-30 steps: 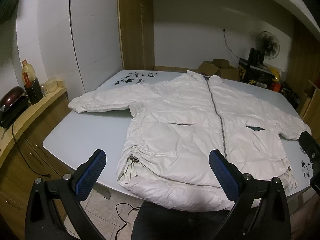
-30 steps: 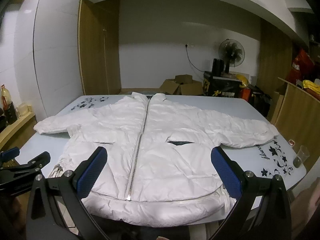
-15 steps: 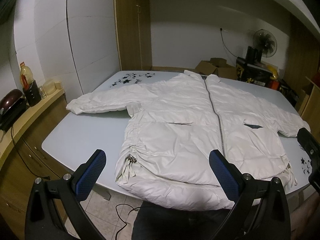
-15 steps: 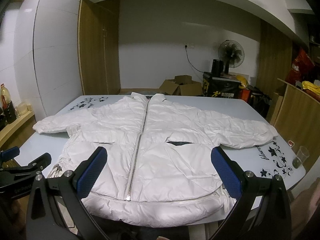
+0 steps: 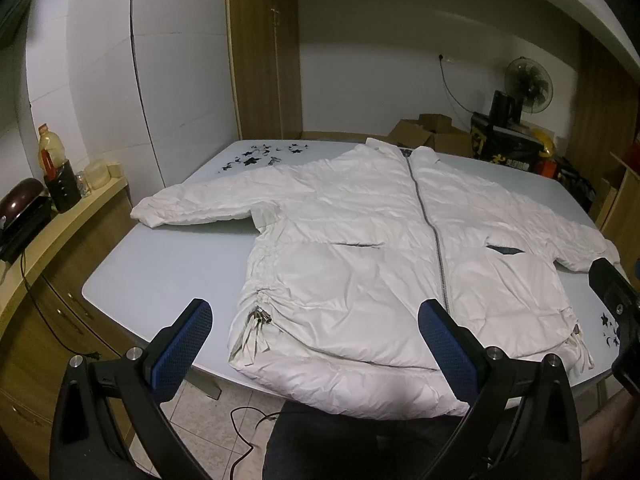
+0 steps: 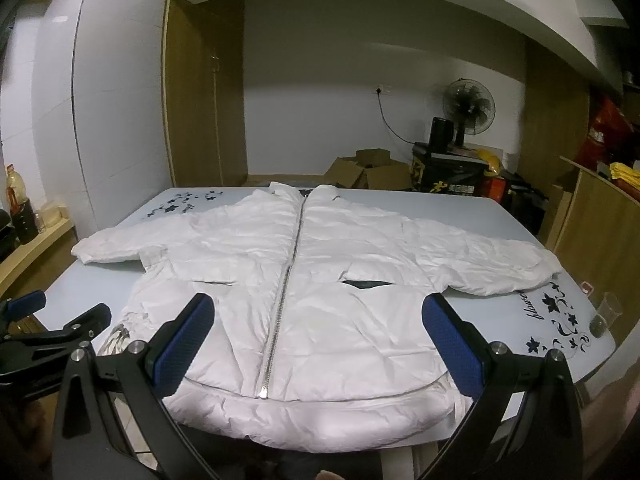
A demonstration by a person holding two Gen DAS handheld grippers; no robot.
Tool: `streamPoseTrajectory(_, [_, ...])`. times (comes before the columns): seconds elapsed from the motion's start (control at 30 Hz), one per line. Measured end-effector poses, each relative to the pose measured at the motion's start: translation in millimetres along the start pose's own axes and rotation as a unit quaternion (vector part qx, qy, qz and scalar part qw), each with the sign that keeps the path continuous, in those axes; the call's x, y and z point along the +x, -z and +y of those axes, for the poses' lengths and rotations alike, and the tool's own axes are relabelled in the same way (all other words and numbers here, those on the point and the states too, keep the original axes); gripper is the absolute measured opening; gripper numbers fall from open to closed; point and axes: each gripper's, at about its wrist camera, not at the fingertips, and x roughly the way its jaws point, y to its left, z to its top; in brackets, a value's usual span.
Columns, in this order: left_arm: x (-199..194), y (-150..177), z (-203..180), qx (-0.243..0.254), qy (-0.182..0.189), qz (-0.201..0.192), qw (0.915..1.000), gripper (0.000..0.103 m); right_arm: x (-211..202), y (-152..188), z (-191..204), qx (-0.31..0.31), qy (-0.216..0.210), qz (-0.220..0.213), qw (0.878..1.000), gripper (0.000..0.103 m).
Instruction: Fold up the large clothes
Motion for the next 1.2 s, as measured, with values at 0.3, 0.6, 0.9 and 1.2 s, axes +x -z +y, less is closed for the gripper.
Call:
streamPoseTrajectory(0.3, [0.7,1.8,-0.6,0.001,0.002,0.004,1.0000,0.103,0.6,1.6,3.3,-0.003,-0.001,0.003,1.000,0.103])
streamPoseTrajectory(0.6, [1.4,2.6,-0.8,0.002,0.003,0.007,1.0000,0.103,0.3,2.6,6.1,-0.004,-0.002,0.003,1.000,0.103])
streamPoseTrajectory(0.9, [2.9,4.2,-1.7,0.004,0.005,0.010,0.9999,0.103,0.6,2.0,6.2,-0.004,-0.001,0.003,1.000,0.103])
streamPoseTrajectory(1.2, [3.2,4.6,-1.8,0.004,0.005,0.012,0.9999,0.103,1.1,1.8,7.1,-0.004,-0.001,0.003,1.000,0.103])
